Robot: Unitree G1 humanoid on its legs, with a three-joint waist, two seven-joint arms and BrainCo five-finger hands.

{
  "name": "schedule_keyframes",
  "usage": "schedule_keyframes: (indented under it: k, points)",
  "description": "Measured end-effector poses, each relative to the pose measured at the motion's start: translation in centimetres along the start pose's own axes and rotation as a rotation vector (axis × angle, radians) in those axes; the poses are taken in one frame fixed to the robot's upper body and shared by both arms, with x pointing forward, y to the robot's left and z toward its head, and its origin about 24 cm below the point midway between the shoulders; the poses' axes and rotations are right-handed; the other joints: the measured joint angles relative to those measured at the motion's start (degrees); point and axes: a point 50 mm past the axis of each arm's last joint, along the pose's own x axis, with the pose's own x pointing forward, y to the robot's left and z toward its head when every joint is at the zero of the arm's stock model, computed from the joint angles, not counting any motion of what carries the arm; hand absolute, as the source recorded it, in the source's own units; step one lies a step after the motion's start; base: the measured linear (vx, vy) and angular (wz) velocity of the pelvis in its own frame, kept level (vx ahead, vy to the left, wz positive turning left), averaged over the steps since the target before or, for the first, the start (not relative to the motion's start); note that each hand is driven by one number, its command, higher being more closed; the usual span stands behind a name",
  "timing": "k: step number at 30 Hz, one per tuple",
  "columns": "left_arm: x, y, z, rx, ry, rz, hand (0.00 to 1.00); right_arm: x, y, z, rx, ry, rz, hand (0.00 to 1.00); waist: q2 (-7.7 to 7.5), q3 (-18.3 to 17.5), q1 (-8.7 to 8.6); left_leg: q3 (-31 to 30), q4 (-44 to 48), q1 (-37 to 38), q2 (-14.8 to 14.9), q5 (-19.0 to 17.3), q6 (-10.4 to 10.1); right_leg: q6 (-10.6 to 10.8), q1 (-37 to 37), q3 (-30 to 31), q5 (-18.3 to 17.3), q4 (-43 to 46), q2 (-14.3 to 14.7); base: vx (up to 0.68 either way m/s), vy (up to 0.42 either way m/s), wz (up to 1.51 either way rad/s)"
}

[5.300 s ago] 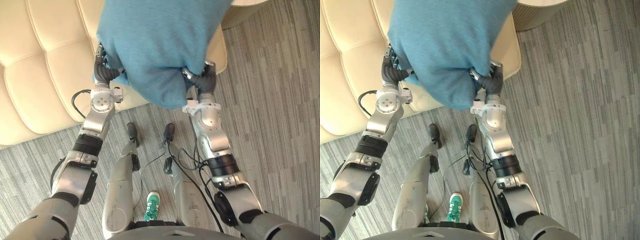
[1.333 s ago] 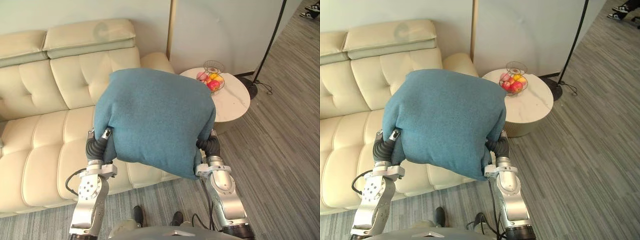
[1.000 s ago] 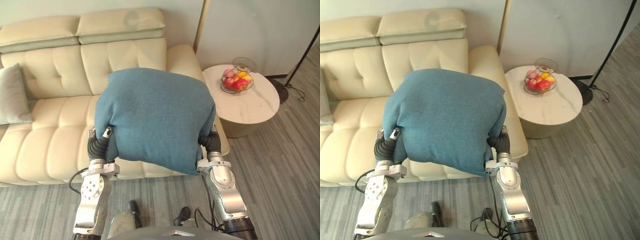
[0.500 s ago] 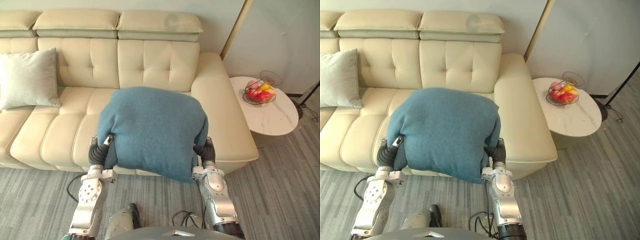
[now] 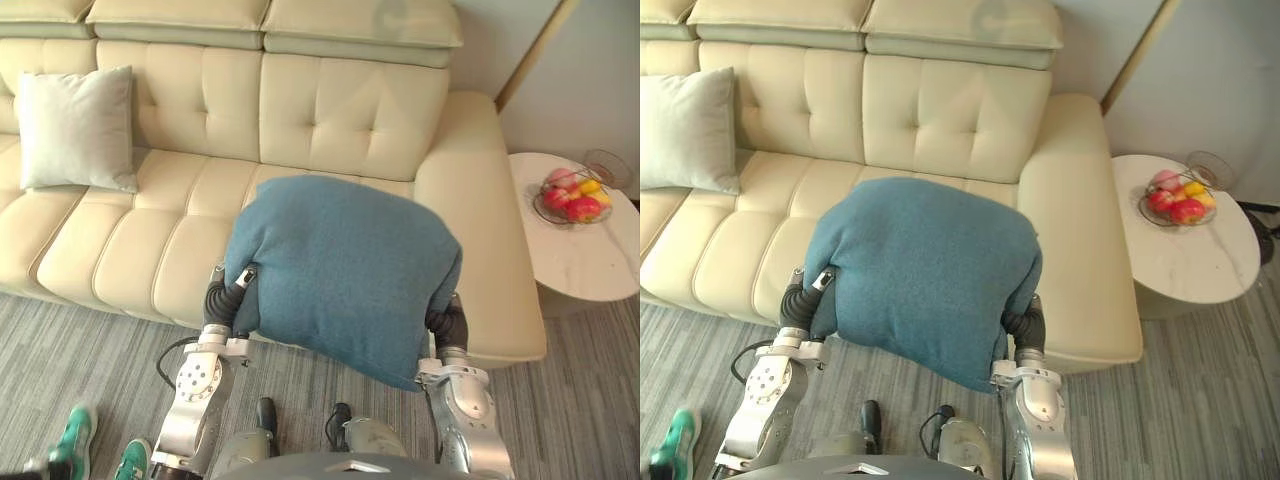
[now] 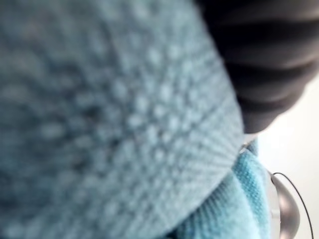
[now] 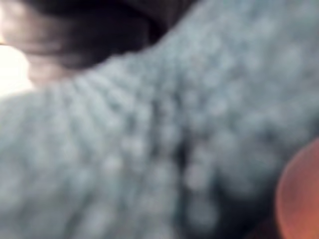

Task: Pick up cushions and gather them together orderly.

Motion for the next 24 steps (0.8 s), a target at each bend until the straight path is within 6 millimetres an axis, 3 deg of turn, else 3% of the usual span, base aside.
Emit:
schedule_keyframes:
  k: [1, 4, 6, 8, 10, 11, 12, 13, 14, 16, 17, 20, 22, 24]
  points:
    - [-0.3, 0.1, -0.2, -0.007, 0.013, 0.009, 1.00, -0.3, 0.0, 0.4, 0.002, -0.014, 0.000, 1.00, -0.04, 0.0, 0.18, 2.4, 8.3, -2.6, 0.9, -0.6, -0.5, 0.4, 1.6, 0.0, -0.9, 0.1, -0.1, 0.13, 0.004, 0.23]
    - [-1.0, 0.3, -0.2, -0.019, 0.011, 0.022, 1.00, -0.5, 0.2, 1.1, 0.000, -0.052, 0.020, 1.00, 0.73, -0.6, 2.14, 7.7, 18.0, -6.0, 3.0, -1.2, 0.4, 1.5, 1.9, 1.4, -4.0, 1.7, -1.3, 0.11, 0.056, -0.06]
    - [-1.1, 0.5, -0.3, -0.030, 0.012, 0.036, 1.00, -0.4, 0.5, 1.1, -0.002, -0.051, 0.037, 1.00, 1.19, -0.6, 3.39, 10.1, 22.8, -8.1, 4.7, -0.8, 1.0, 1.5, 1.9, 2.8, -4.1, 0.6, -1.4, 0.05, 0.074, -0.27]
    - [-1.5, 0.5, -0.6, -0.035, 0.028, 0.043, 1.00, -0.5, 0.5, 1.1, -0.004, -0.048, 0.039, 1.00, 1.01, -0.4, 4.38, 11.2, 22.4, -9.2, 7.1, -5.1, 2.3, 1.6, 2.9, 4.2, -3.8, 0.0, -1.4, 0.08, 0.072, -0.35]
    - [-2.1, 0.6, -1.0, -0.042, 0.051, 0.049, 1.00, -0.5, 0.4, 1.1, -0.015, -0.048, 0.044, 1.00, 0.89, -0.4, 4.87, 9.8, 14.9, -9.2, 8.0, -5.8, 1.4, 1.7, 3.1, 6.6, -3.8, -0.4, -1.9, 0.15, 0.143, -0.55]
    - [-2.1, 0.6, -1.0, -0.044, 0.052, 0.048, 1.00, -0.5, 0.3, 1.1, -0.025, -0.048, 0.048, 1.00, 1.18, -0.6, 5.14, 8.1, 9.1, -8.9, 7.7, -4.7, 0.7, 2.4, 3.0, 7.7, -3.9, -0.4, -2.3, 0.24, 0.288, -0.72]
    - [-2.1, 0.5, -1.1, -0.048, 0.052, 0.049, 1.00, -0.5, 0.2, 1.1, -0.031, -0.048, 0.051, 1.00, 1.57, -0.7, 5.56, 5.6, 1.2, -7.5, 6.9, -1.3, 0.1, 4.1, 3.1, 9.4, -4.3, -0.3, -2.7, 0.27, 0.356, -0.82]
    - [-2.2, 0.5, -1.2, -0.048, 0.058, 0.051, 1.00, -0.4, 0.2, 1.0, -0.041, -0.041, 0.058, 1.00, 2.25, -1.4, 5.97, 4.5, -2.0, -5.2, 6.3, 6.7, -2.1, 6.3, 3.2, 11.6, -5.2, -0.1, -2.9, 0.23, 0.303, -0.65]
    - [-2.2, 0.6, -1.2, -0.042, 0.060, 0.049, 1.00, -0.4, 0.3, 0.8, -0.035, -0.033, 0.057, 1.00, 1.34, -1.5, 5.77, 5.3, -1.7, -5.2, 5.6, 6.7, -1.9, 6.3, 3.2, 11.9, -5.2, -0.3, -3.7, 0.18, 0.205, -0.44]
    - [-1.7, 0.5, -0.7, -0.041, 0.037, 0.041, 1.00, -0.4, 0.6, 0.7, -0.015, -0.034, 0.051, 1.00, -0.87, -1.2, 5.72, 6.7, 2.1, -6.4, 4.7, 4.4, 0.1, 6.4, 3.9, 12.1, -3.9, -3.4, -5.3, 0.20, 0.188, -0.19]
    - [-1.7, 0.5, -0.8, -0.040, 0.039, 0.044, 1.00, -0.4, 0.6, 0.7, -0.014, -0.035, 0.051, 1.00, -1.09, -1.1, 5.90, 6.7, 4.0, -6.6, 4.8, 3.4, 0.7, 7.2, 4.7, 12.9, -2.6, -4.9, -5.4, 0.19, 0.196, -0.31]
    - [-1.9, 0.6, -0.9, -0.036, 0.046, 0.047, 1.00, -0.4, 0.6, 0.6, -0.017, -0.031, 0.055, 1.00, -1.01, -1.2, 7.08, 6.4, 8.3, -5.6, 5.7, -1.1, -0.3, 8.1, 6.3, 16.2, -0.9, -6.5, -5.2, 0.09, 0.103, -0.67]
    - [-1.9, 0.7, -0.8, -0.033, 0.046, 0.044, 1.00, -0.3, 0.6, 0.3, -0.021, -0.020, 0.055, 1.00, -1.11, -1.6, 6.94, 6.0, 9.5, -5.6, 5.9, -4.5, -1.1, 8.1, 4.7, 18.4, -0.9, -5.7, -5.0, 0.04, 0.115, -0.76]
    - [-1.8, 0.8, -0.9, -0.023, 0.049, 0.038, 1.00, 0.3, 0.6, -1.3, -0.028, 0.036, 0.057, 1.00, -1.71, -1.8, 6.45, 6.6, 10.3, -5.3, 5.0, -7.7, -0.6, 8.0, 1.3, 21.1, -1.0, -1.0, -5.6, 0.02, 0.187, -0.81]
